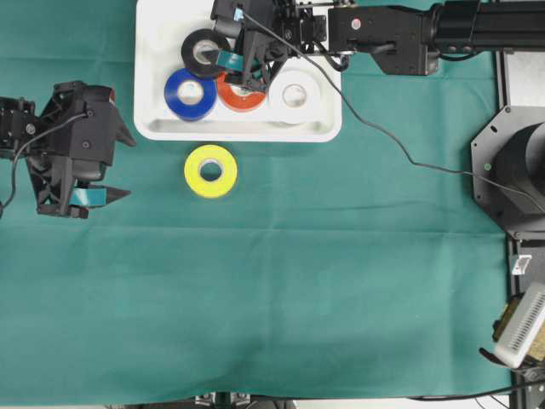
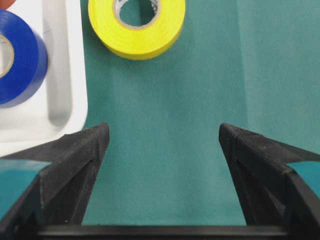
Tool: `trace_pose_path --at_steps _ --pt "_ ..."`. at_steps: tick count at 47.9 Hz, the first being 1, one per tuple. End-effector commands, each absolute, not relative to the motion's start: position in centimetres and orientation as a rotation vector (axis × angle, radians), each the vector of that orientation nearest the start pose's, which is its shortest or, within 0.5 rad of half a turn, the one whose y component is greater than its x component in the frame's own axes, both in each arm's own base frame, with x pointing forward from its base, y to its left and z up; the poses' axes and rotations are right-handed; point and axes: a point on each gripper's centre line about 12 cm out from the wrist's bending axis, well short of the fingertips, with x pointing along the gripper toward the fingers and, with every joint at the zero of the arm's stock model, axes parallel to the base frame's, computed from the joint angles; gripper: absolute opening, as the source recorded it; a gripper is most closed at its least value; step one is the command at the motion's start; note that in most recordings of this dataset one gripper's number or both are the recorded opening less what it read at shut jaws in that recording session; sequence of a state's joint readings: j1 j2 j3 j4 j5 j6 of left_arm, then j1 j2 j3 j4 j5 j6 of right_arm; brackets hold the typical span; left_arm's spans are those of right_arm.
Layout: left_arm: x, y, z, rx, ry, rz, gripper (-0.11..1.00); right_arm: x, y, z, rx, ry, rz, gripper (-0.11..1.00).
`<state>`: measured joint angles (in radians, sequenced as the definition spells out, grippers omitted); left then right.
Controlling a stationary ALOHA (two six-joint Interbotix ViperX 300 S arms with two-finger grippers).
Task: Put the tape alternately from left to right into the white case.
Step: 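Lower the black roll into the tray's upper left and release, then withdraw the right gripper from the tray to the right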
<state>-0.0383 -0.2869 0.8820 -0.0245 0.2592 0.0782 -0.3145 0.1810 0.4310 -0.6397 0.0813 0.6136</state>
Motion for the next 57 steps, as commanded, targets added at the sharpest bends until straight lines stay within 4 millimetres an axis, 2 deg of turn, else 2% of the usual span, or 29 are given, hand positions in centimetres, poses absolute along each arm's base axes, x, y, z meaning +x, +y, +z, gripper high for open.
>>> trace_pose_path --at_steps 1,13,57 --pt "30.3 -1.3 18.3 0.064 0.821 -0.066 0.59 42.7 -13.7 18.3 0.055 0.637 -0.323 0.84" --pt "30.3 -1.3 18.3 0.064 0.821 -0.066 0.59 41.6 -11.4 18.7 0.053 0.637 -0.284 0.84" --pt "30.3 -1.3 18.4 0.063 0.819 -0.067 0.59 37.0 -3.6 17.9 -0.002 0.689 -0.117 0.84"
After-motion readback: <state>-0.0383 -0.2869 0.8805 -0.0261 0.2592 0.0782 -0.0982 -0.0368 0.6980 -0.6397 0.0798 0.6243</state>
